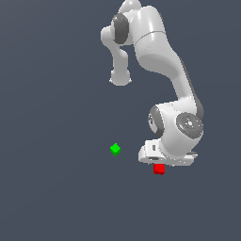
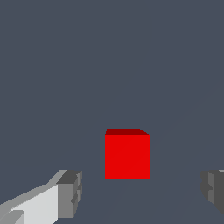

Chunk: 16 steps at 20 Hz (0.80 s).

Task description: Stack the red cube on top of the green cube.

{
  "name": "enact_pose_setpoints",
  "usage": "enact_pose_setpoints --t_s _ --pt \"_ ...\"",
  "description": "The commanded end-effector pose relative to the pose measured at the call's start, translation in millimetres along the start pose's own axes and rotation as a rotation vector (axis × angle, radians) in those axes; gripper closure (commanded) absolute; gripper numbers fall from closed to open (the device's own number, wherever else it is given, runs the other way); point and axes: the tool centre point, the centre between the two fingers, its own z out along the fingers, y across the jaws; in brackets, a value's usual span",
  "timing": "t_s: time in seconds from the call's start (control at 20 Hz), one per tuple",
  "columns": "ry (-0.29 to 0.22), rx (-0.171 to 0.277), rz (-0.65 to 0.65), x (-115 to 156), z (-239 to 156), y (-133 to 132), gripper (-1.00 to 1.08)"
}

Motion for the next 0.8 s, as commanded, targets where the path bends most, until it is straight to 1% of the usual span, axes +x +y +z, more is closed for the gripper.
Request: enact_pose_setpoints --t_s 0.0,0.45,0.75 --pt "0.0 0.001 0.003 3 2 -3 -0.92" --pt "0.0 0.001 0.005 5 4 -5 -0.92" --pt "0.0 0.001 0.005 4 26 -6 -0.92"
